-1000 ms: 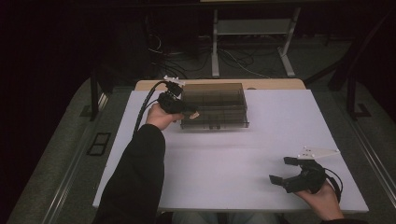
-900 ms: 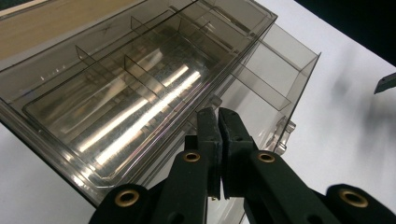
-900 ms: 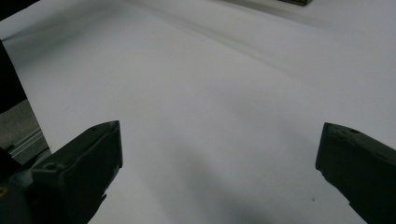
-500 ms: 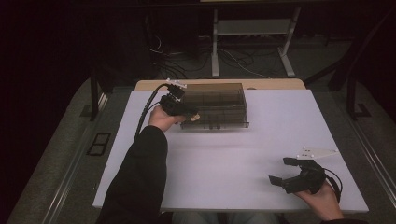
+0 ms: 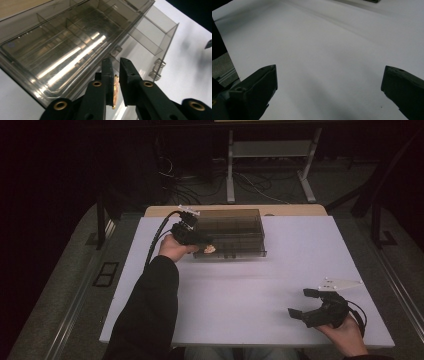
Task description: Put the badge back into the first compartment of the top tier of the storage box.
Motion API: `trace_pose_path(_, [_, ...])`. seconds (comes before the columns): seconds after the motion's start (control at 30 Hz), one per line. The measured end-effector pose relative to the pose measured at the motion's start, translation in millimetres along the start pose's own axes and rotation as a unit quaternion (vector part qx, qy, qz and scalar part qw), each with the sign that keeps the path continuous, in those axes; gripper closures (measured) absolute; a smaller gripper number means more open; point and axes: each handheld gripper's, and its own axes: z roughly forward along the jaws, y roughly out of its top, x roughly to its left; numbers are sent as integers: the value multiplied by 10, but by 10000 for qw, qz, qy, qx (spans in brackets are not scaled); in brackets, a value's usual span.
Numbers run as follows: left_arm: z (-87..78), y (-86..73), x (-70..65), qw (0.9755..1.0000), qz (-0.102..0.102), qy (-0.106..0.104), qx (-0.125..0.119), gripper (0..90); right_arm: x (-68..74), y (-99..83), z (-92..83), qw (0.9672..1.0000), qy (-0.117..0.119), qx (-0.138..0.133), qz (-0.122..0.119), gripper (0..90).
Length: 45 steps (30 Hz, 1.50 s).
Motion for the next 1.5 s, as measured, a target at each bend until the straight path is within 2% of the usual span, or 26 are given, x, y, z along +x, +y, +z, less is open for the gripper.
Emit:
trace_pose_path(0.07, [-18,5,-26,10000,32,-72,9,770,-1,-1,2,10000,4,10,0,1])
trace_pose_path(0.27, [-110,9,-78,9998,-21,-172,-32,596,8,0,-2,10000,5,12,34,1])
trace_pose_path(0.47, [-240,-43,-87,9991,-139,-229,-340,419,9,1,-3,10000,-8,-16,4,0])
trace_pose_path(0.57, [-318,-85,-73,9983,-193,-296,-474,363,10,2,-4,10000,-9,-14,3,1])
trace_pose_path(0.87, [-474,-205,-89,9973,-168,-146,-696,221,10,-1,-8,10000,-6,-14,-9,1])
trace_pose_path(0.97, [-503,-240,-128,9978,-70,-11,-656,151,12,-1,-6,10000,-7,-13,-7,1])
trace_pose_path(1.1, [-524,-293,-180,9976,43,65,-693,104,12,-2,-8,10000,-8,-13,-2,0])
trace_pose_path(1.23, [-518,-332,-226,9978,101,189,-632,7,13,-2,-9,10000,-13,-17,-1,1])
trace_pose_path(1.5, [-520,-442,-328,9966,170,312,-744,0,12,-2,-7,10000,-16,-11,5,1])
